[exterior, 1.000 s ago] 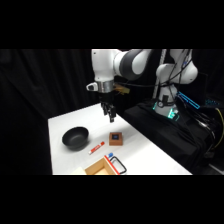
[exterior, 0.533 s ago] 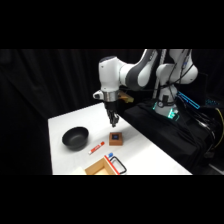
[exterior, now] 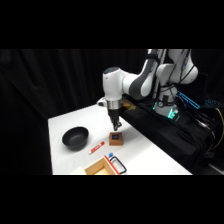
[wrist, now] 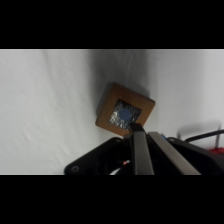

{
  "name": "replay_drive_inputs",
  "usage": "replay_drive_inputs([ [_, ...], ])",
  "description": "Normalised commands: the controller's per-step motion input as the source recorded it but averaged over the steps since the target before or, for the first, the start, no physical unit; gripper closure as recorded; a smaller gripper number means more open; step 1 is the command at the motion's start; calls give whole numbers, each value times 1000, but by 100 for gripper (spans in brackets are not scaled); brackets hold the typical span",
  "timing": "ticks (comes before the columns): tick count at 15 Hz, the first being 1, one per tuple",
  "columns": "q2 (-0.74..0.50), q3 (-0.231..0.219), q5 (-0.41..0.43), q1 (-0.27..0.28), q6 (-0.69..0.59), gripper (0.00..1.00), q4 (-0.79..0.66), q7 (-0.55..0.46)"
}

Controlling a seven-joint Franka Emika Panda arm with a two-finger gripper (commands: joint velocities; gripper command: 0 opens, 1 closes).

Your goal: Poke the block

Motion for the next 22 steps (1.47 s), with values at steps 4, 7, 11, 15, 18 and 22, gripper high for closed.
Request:
replay_drive_inputs([
  [4, 183, 0, -22, 24, 264, 99, 14, 33],
  [7, 161, -5, -12, 32, 212, 99, 50, 18],
  [11, 165, -7, -4, 37, 178, 99, 81, 9],
  [15, 64, -7, -2, 43, 92, 99, 59, 3],
  [18, -150, 5, -8, 37, -91, 99, -19, -32],
  [22, -347, 9, -14, 21, -287, 99, -54, -56],
])
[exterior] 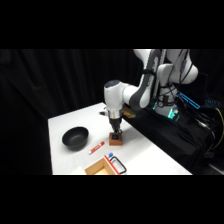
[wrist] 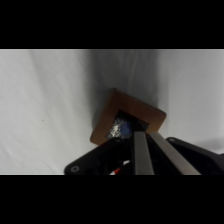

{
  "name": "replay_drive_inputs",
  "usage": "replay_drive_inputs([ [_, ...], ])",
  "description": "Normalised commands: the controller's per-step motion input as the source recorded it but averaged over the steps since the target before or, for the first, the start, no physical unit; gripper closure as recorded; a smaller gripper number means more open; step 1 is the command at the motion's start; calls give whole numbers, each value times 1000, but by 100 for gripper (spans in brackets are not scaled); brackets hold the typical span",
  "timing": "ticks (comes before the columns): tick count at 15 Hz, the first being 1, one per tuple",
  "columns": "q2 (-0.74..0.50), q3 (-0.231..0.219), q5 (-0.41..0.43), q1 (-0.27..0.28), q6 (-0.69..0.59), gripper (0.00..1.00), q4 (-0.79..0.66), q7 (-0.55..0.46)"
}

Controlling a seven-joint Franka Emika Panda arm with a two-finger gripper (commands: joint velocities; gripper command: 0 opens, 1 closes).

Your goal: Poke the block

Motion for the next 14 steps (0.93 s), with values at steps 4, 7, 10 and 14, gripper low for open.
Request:
replay_drive_inputs([
  [4, -428, 20, -14, -8, -445, 98, -5, -91],
  [7, -402, 13, -28, -26, -445, 97, 61, -89],
  [10, -339, 5, -28, -44, -409, 97, 106, -93],
  [14, -302, 2, -9, -53, -388, 58, 116, -113],
])
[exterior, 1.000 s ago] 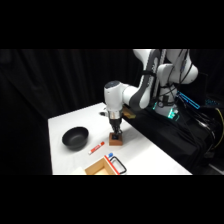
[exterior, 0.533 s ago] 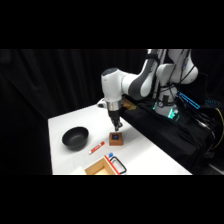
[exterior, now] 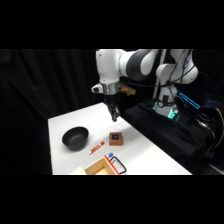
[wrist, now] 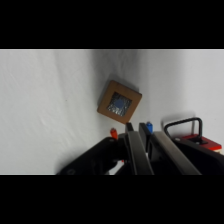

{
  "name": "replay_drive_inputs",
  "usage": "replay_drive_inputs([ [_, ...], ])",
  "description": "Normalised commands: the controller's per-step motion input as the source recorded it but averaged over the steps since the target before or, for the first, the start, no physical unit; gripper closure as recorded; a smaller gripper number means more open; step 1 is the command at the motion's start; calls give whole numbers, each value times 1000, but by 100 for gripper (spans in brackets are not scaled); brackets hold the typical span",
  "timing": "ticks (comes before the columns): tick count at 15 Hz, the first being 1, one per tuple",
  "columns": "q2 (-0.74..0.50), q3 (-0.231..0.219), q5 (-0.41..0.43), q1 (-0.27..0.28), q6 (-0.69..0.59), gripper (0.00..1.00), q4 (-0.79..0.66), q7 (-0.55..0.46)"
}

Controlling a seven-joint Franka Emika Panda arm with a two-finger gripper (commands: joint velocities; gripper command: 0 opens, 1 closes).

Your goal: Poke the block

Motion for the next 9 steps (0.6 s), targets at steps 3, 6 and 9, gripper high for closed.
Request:
replay_drive_inputs([
  [3, -278, 9, -10, -45, -311, 34, 82, -96],
  [6, -268, 13, -17, -42, -268, 10, 60, -78],
  [9, -231, 21, -18, -38, -245, 0, 70, -72],
])
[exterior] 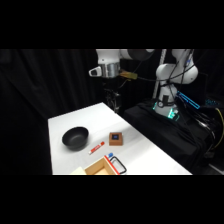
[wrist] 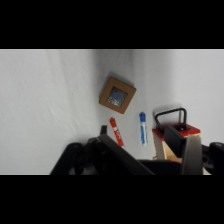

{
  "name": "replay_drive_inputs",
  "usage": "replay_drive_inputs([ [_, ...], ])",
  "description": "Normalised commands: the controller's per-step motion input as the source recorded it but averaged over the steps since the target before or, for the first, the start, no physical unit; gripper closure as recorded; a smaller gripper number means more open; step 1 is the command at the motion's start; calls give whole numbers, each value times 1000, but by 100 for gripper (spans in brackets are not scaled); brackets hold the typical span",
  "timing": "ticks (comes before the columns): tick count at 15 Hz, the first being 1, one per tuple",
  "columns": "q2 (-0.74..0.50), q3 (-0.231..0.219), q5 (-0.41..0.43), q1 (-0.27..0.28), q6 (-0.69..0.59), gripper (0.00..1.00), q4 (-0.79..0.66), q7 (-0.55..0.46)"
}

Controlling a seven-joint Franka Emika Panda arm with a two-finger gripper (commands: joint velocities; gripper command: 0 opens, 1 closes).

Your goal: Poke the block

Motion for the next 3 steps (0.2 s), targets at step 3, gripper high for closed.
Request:
replay_drive_inputs([
  [3, -164, 33, 4, -26, -214, 0, 94, -77],
])
